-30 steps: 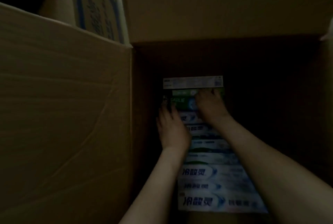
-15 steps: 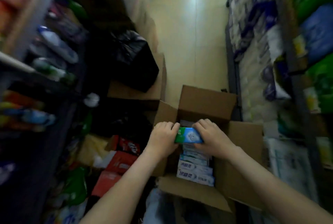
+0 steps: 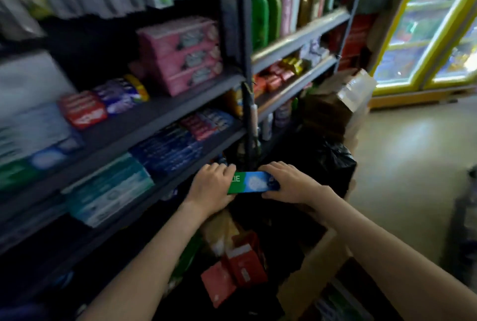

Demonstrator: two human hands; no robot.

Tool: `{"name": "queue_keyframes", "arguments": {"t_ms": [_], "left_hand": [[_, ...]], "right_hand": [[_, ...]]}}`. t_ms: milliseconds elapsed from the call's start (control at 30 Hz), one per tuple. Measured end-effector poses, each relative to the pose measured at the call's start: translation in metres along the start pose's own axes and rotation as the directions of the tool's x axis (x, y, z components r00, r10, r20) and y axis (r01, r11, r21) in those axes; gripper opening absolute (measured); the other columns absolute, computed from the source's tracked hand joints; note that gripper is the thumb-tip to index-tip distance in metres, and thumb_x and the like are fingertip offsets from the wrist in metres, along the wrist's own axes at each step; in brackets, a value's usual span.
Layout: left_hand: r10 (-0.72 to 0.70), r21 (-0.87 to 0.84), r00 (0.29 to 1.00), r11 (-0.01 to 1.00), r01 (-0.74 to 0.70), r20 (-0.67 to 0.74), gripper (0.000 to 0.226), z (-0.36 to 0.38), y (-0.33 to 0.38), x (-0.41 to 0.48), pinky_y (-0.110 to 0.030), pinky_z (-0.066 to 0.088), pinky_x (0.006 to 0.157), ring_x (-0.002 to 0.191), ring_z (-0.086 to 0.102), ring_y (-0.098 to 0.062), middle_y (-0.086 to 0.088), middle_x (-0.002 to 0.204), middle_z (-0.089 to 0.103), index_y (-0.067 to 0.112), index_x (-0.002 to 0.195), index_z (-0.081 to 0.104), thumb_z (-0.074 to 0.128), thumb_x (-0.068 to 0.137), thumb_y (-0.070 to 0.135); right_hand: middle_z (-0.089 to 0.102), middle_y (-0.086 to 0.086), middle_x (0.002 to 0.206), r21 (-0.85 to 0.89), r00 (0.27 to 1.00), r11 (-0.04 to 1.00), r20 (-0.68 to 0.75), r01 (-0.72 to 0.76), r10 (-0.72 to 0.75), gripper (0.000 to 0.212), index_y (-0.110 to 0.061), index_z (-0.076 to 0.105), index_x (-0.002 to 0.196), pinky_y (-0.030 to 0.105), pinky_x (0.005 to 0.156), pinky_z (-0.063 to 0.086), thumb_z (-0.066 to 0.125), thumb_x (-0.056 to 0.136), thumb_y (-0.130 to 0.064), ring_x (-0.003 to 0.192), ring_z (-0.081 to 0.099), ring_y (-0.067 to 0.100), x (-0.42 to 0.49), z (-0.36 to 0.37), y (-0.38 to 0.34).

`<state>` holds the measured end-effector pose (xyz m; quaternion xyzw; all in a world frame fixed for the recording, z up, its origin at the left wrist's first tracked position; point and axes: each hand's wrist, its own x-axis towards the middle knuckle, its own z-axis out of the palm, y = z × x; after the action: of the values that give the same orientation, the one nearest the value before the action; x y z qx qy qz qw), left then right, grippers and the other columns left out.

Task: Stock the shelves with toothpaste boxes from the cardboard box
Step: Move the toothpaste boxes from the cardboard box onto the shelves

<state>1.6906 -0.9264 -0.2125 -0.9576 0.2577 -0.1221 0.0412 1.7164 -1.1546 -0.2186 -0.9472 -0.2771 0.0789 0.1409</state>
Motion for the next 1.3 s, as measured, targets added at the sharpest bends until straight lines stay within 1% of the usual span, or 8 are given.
{"name": "queue_keyframes", "arguments": {"t_ms": [133, 367, 600, 767, 933, 1033, 1167, 1300], "left_hand": [[-0.178, 0.084, 0.978, 0.979, 0.187, -0.104, 0.066, -0.040, -0.082, -0.042, -0.032, 0.050, 0.059, 0.066, 0.063, -0.028, -0.008, 0.077, 0.066, 0.007, 0.095, 0.067, 0.089, 0.043, 0.040], [-0.402, 0.202, 0.874, 0.864, 0.461, -0.274, 0.076, -0.085, -0.178, -0.121, -0.035, 0.054, 0.074, 0.085, 0.066, -0.026, -0.007, 0.094, 0.067, 0.007, 0.108, 0.067, 0.092, 0.043, 0.036], [-0.513, 0.198, 0.787, 0.779, 0.594, -0.341, 0.072, -0.095, -0.227, -0.173, -0.037, 0.052, 0.082, 0.092, 0.063, -0.026, -0.006, 0.103, 0.065, 0.009, 0.113, 0.064, 0.091, 0.049, 0.029], [-0.560, 0.206, 0.731, 0.721, 0.662, -0.390, 0.068, -0.101, -0.260, -0.193, -0.039, 0.050, 0.085, 0.096, 0.062, -0.028, -0.009, 0.106, 0.064, 0.007, 0.115, 0.064, 0.089, 0.054, 0.024], [-0.604, 0.209, 0.684, 0.668, 0.714, -0.409, 0.066, -0.116, -0.301, -0.182, -0.038, 0.050, 0.082, 0.095, 0.063, -0.028, -0.008, 0.106, 0.065, 0.007, 0.114, 0.063, 0.090, 0.056, 0.025], [-0.659, 0.204, 0.659, 0.634, 0.746, -0.363, 0.065, -0.120, -0.324, -0.170, -0.037, 0.045, 0.090, 0.105, 0.059, -0.027, -0.007, 0.114, 0.062, 0.009, 0.122, 0.059, 0.085, 0.066, 0.032], [-0.765, 0.153, 0.594, 0.574, 0.804, -0.251, 0.078, -0.110, -0.349, -0.157, -0.033, 0.024, 0.104, 0.129, 0.036, -0.023, -0.004, 0.139, 0.040, 0.011, 0.144, 0.030, 0.066, 0.084, 0.046], [-0.823, 0.106, 0.542, 0.531, 0.841, -0.172, 0.077, -0.101, -0.368, -0.149, -0.036, 0.022, 0.104, 0.130, 0.029, -0.023, -0.005, 0.139, 0.033, 0.017, 0.146, 0.026, 0.063, 0.086, 0.046]], "right_hand": [[0.053, 0.005, 0.123, -0.046, 0.974, 0.976, -0.066, 0.214, -0.217, 0.071, -0.015, 0.047, 0.135, 0.034, 0.097, 0.035, 0.069, 0.077, -0.049, 0.116, 0.048, 0.025, 0.081, -0.029, -0.075], [0.050, 0.009, 0.122, -0.063, 0.844, 0.869, -0.214, 0.490, -0.492, 0.064, -0.007, 0.049, 0.131, 0.033, 0.100, 0.036, 0.075, 0.077, -0.028, 0.115, 0.042, 0.025, 0.180, -0.044, -0.199], [0.045, 0.000, 0.124, 0.018, 0.782, 0.802, -0.234, 0.597, -0.577, 0.065, -0.014, 0.046, 0.131, 0.019, 0.092, 0.029, 0.077, 0.076, -0.030, 0.116, 0.034, 0.015, 0.227, -0.037, -0.270], [0.043, 0.002, 0.129, 0.071, 0.764, 0.775, -0.250, 0.628, -0.595, 0.069, -0.013, 0.044, 0.137, 0.024, 0.101, 0.028, 0.076, 0.078, -0.029, 0.121, 0.033, 0.017, 0.257, -0.037, -0.307], [0.038, 0.007, 0.136, 0.143, 0.803, 0.801, -0.255, 0.582, -0.538, 0.064, -0.008, 0.042, 0.138, 0.017, 0.103, 0.021, 0.071, 0.082, -0.012, 0.125, 0.031, 0.019, 0.295, -0.054, -0.336], [0.038, 0.010, 0.140, 0.181, 0.855, 0.851, -0.286, 0.492, -0.433, 0.054, -0.005, 0.041, 0.138, 0.024, 0.107, 0.024, 0.059, 0.087, -0.001, 0.128, 0.033, 0.025, 0.315, -0.060, -0.341], [0.041, 0.010, 0.143, 0.124, 0.889, 0.891, -0.207, 0.438, -0.408, 0.053, -0.009, 0.039, 0.142, 0.033, 0.110, 0.029, 0.045, 0.091, 0.002, 0.128, 0.036, 0.029, 0.326, -0.065, -0.341], [0.035, 0.007, 0.150, 0.153, 0.890, 0.878, -0.121, 0.454, -0.439, 0.064, -0.014, 0.033, 0.146, 0.026, 0.112, 0.021, 0.041, 0.087, 0.011, 0.136, 0.029, 0.026, 0.333, -0.071, -0.340]]}}
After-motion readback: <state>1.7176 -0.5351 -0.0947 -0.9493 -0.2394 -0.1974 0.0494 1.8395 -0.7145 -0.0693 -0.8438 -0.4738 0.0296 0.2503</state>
